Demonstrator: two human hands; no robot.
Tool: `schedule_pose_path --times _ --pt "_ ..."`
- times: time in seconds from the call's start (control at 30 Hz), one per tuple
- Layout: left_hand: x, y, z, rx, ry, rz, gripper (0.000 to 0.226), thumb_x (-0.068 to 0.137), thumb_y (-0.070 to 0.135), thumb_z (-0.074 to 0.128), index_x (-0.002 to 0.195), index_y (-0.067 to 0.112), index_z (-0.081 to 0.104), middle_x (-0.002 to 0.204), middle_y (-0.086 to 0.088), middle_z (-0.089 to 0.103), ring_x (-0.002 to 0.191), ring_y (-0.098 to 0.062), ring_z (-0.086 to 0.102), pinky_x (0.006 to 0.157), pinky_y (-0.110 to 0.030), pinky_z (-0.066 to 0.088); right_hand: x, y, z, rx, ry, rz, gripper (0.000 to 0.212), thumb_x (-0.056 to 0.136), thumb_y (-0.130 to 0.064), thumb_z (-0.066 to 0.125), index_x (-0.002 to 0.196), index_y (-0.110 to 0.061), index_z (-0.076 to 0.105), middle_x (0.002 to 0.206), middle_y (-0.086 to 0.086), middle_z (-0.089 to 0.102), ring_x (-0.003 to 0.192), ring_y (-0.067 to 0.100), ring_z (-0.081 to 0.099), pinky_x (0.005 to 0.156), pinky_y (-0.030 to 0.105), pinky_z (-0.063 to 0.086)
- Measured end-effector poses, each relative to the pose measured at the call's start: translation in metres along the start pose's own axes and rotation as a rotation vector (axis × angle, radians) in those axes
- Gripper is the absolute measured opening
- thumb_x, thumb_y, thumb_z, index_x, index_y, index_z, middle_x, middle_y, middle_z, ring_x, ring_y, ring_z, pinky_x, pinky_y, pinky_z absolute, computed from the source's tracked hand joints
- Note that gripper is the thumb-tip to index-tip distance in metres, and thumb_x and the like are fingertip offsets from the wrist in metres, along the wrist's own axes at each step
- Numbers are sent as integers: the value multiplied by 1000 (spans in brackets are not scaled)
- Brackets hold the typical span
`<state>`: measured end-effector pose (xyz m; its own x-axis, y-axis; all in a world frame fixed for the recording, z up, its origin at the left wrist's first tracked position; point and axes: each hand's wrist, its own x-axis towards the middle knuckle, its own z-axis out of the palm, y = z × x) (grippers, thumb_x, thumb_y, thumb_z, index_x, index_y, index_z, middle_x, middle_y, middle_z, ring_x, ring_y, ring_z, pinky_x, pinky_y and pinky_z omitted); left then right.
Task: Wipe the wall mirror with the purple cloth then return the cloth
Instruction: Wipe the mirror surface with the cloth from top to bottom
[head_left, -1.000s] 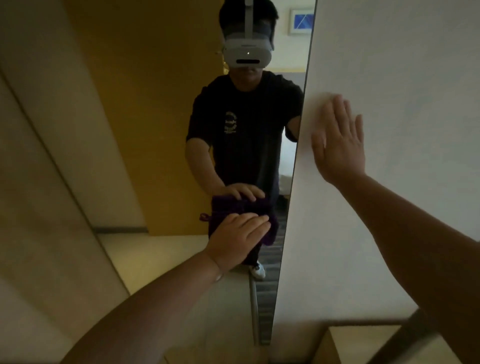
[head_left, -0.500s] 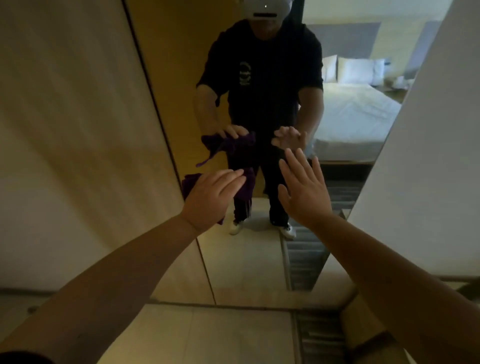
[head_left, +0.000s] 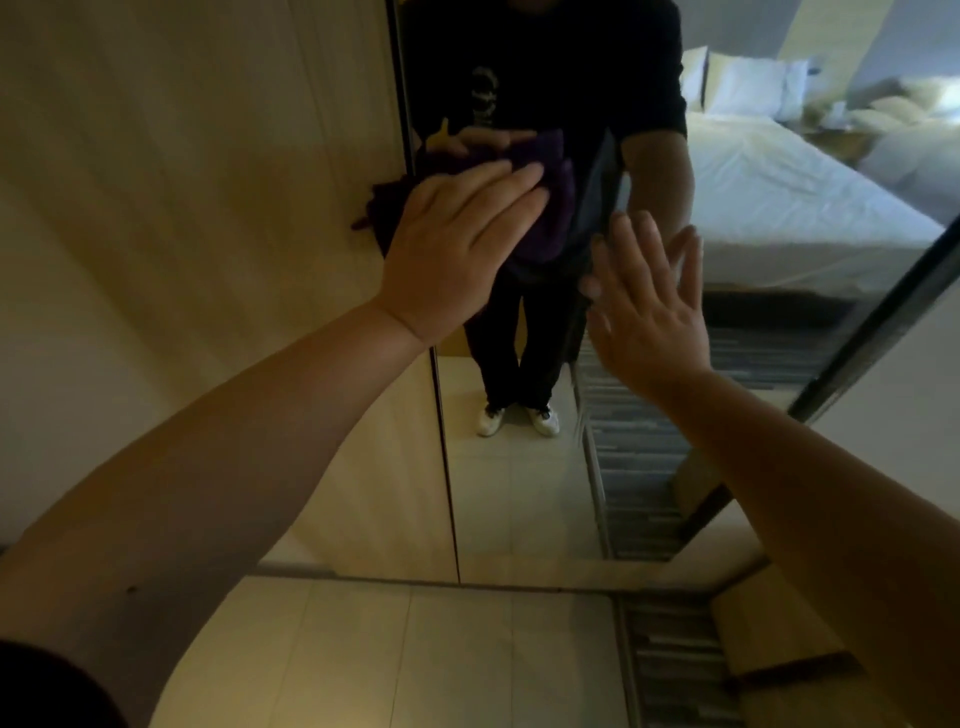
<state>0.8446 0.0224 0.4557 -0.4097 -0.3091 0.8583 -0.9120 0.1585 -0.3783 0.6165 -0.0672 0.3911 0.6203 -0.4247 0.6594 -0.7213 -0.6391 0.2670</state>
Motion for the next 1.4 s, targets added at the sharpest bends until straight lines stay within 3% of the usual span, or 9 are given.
schedule_pose_path --times 0.13,0.27,0.43,0.6,0.77,0.93,1.1,1.3,1.4 --pt "-8 7 38 130 0 100 37 100 10 57 137 14 57 145 -6 53 134 -29 49 108 -49 41 4 17 37 -36 342 -81 58 101 -26 52 153 -9 32 160 15 24 152 27 5 120 59 1" --pt "-76 29 72 138 16 159 43 103 17 47 145 13 46 149 -6 47 138 -27 43 111 -46 36 12 18 56 -30 544 -124 63 97 -27 55 153 -12 30 159 6 21 151 24 9 118 59 9" --pt "-220 83 106 156 -275 339 54 102 22 45 154 16 32 161 -5 25 145 -24 28 121 -45 15 12 20 61 -19 602 -133 57 96 -23 55 149 -7 40 155 13 33 148 26 19 116 60 12" --pt "-265 105 120 72 -337 308 50 104 22 40 154 18 33 158 1 33 144 -21 33 116 -41 25 15 19 61 -39 626 -125 52 98 -23 54 147 -5 43 149 20 44 142 27 27 114 60 16" --pt "-236 112 94 -132 -472 218 35 102 14 44 134 19 58 143 2 54 127 -22 50 95 -43 46 -3 22 40 115 495 -99 47 103 -18 50 147 -3 42 153 20 37 146 31 23 119 58 14" --pt "-88 77 65 -270 -96 -53 31 101 8 55 131 14 57 134 -3 61 121 -21 55 90 -48 50 -42 71 29 150 373 69 51 106 -25 38 152 -7 26 157 24 28 149 35 14 118 64 10" --pt "15 60 76 73 97 98 32 102 12 54 133 14 61 141 -5 56 131 -29 52 105 -47 44 -45 91 44 58 430 59 62 102 -22 54 154 -10 22 158 16 22 149 30 11 116 64 9" --pt "-95 119 117 -44 -201 373 39 101 17 45 138 11 55 144 -7 53 134 -24 49 113 -40 35 -38 94 68 40 575 55 67 97 -23 52 155 -11 20 159 11 21 150 26 10 117 58 6" --pt "-187 145 140 -12 -453 507 47 102 19 38 147 9 44 155 -8 38 145 -25 32 123 -42 10 -36 97 74 37 612 32 59 98 -25 45 151 -7 27 156 13 27 148 28 15 117 57 6"
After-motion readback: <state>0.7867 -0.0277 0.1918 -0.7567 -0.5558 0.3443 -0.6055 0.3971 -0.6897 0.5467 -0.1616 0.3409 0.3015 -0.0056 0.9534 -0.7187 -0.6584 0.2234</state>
